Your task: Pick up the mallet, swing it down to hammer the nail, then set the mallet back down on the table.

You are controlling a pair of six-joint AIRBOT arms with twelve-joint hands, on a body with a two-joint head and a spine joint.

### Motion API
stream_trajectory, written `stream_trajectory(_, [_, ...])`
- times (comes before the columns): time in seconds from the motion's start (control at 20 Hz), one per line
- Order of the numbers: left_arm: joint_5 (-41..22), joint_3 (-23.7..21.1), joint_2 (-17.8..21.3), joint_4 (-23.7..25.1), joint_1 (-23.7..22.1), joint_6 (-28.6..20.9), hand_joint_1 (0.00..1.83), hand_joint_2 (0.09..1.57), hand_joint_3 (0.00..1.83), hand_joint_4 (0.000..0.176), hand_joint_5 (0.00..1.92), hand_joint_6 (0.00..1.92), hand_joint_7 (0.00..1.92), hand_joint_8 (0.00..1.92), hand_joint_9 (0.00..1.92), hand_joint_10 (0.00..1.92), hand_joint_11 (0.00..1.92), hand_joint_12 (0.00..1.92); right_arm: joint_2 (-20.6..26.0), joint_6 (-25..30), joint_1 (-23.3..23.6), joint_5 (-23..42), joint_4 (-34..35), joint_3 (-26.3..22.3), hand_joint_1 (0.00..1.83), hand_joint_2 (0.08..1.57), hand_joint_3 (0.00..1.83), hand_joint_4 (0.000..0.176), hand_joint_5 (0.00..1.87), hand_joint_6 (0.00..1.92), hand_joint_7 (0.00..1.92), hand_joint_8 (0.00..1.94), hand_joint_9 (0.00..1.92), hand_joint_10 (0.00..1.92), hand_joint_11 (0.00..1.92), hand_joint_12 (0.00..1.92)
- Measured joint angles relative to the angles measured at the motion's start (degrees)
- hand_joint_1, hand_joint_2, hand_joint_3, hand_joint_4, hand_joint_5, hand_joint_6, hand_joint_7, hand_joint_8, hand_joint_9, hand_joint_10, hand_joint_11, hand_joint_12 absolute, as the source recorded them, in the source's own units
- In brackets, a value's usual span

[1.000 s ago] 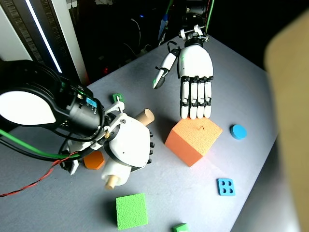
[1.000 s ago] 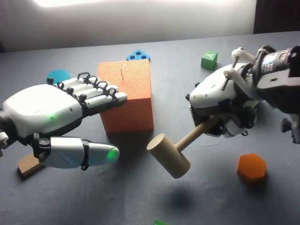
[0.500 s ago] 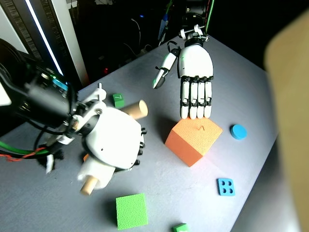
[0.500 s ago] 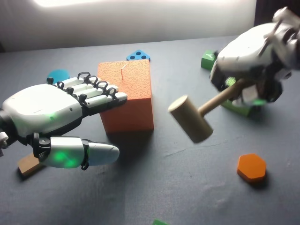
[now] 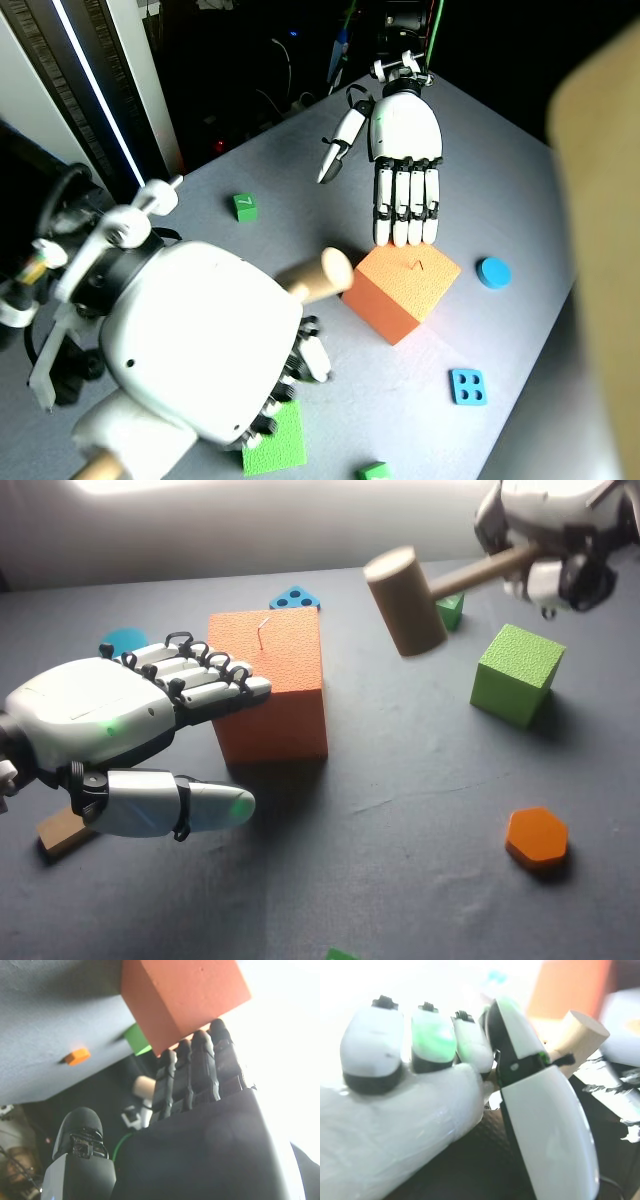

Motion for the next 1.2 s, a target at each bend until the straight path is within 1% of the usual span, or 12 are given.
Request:
stream_trajectory(0.1, [-0.02,0.0,0.0,-0.02,0.0,0.0,0.0,1.16,0.0,0.0,0.14,0.0,0.16,0.0,0.16,0.0,0.0,0.31,-1.4,8.63,-2.03,-0.96,-8.68,-0.04,0.87,1.33,0.01,0.0,1.11,1.92,1.46,1.94,1.61,1.92,1.78,1.92])
stream_trajectory(0.15, [-0.02,0.0,0.0,-0.02,0.0,0.0,0.0,1.16,0.0,0.0,0.13,0.0,0.16,0.0,0.15,0.0,0.0,0.31,-2.56,13.75,-3.54,-1.64,-14.82,-0.07,0.85,1.34,0.01,0.0,1.13,1.92,1.47,1.94,1.61,1.92,1.78,1.92])
stream_trajectory(0.25, [-0.07,0.0,0.0,-0.02,0.0,0.0,0.0,1.17,0.0,0.0,0.15,0.0,0.17,0.01,0.16,0.0,0.01,0.29,-4.81,19.52,-5.05,-3.45,-22.32,-0.04,0.9,1.33,0.0,0.0,1.12,1.92,1.48,1.94,1.62,1.92,1.8,1.92])
stream_trajectory(0.35, [-0.02,0.0,0.0,-0.02,0.0,0.0,0.0,1.17,0.0,0.0,0.14,0.0,0.18,0.0,0.17,0.0,0.0,0.32,-7.28,20.72,-5.27,-4.59,-24.17,1.09,0.83,1.34,0.0,0.0,1.12,1.92,1.48,1.94,1.62,1.92,1.79,1.92])
stream_trajectory(0.5, [-0.11,0.0,0.0,-0.02,0.0,0.02,0.0,1.17,0.0,0.0,0.13,0.0,0.15,0.0,0.15,0.0,0.0,0.27,-12.52,21.77,-5.66,-7.19,-24.44,5.51,0.76,1.37,0.01,0.0,1.11,1.92,1.48,1.94,1.62,1.92,1.8,1.92])
stream_trajectory(0.55, [-0.15,0.0,0.0,0.0,0.0,0.0,0.0,1.17,0.0,0.0,0.12,0.0,0.14,0.0,0.14,0.0,0.0,0.26,-13.53,22.32,-5.66,-7.52,-24.33,6.67,0.76,1.37,0.01,0.0,1.09,1.92,1.47,1.94,1.62,1.92,1.79,1.92])
stream_trajectory(0.6, [-0.13,0.0,0.0,0.0,0.0,0.0,0.0,1.17,0.0,0.0,0.14,0.0,0.17,0.0,0.17,0.0,0.0,0.32,-14.64,23.69,-5.68,-7.96,-25.59,8.04,0.77,1.37,0.0,0.0,1.07,1.92,1.46,1.94,1.61,1.92,1.78,1.92])
stream_trajectory(0.7, [-0.13,0.0,0.0,0.0,0.0,0.02,0.0,1.16,0.0,0.0,0.12,0.0,0.15,0.0,0.15,0.0,0.0,0.28,-16.17,26.91,-5.9,-8.57,-30.53,9.53,0.77,1.37,0.0,0.0,1.05,1.92,1.47,1.94,1.61,1.92,1.78,1.92])
stream_trajectory(0.85, [-0.09,0.04,0.0,0.0,0.0,0.02,0.0,1.16,0.0,0.0,0.14,0.0,0.16,0.0,0.16,0.0,0.0,0.32,-19.04,29.44,-6.16,-8.44,-34.86,11.39,0.84,1.35,0.0,0.0,1.03,1.92,1.48,1.94,1.63,1.92,1.8,1.92])
stream_trajectory(1.05, [0.02,0.04,0.0,0.09,0.0,0.02,0.0,1.16,0.0,0.0,0.12,0.0,0.14,0.0,0.13,0.0,0.0,0.25,-20.9,31.8,-6.62,-8.76,-37.16,13.46,0.8,1.36,0.0,0.0,1.08,1.92,1.49,1.94,1.63,1.92,1.79,1.92])
stream_trajectory(1.1, [0.07,0.04,0.0,0.09,0.0,0.02,0.0,1.16,0.0,0.0,0.12,0.0,0.14,0.0,0.13,0.0,0.0,0.25,-20.9,33.55,-6.62,-8.98,-37.29,13.92,0.8,1.37,0.0,0.0,1.07,1.92,1.49,1.94,1.63,1.92,1.79,1.92])
stream_trajectory(1.2, [0.04,0.04,0.0,0.04,0.07,0.02,0.0,1.17,0.0,0.0,0.12,0.0,0.15,0.0,0.15,0.0,0.0,0.28,-21.03,33.68,-6.62,-9.6,-37.33,14.64,0.79,1.37,0.0,0.0,1.06,1.92,1.48,1.94,1.61,1.92,1.77,1.92])
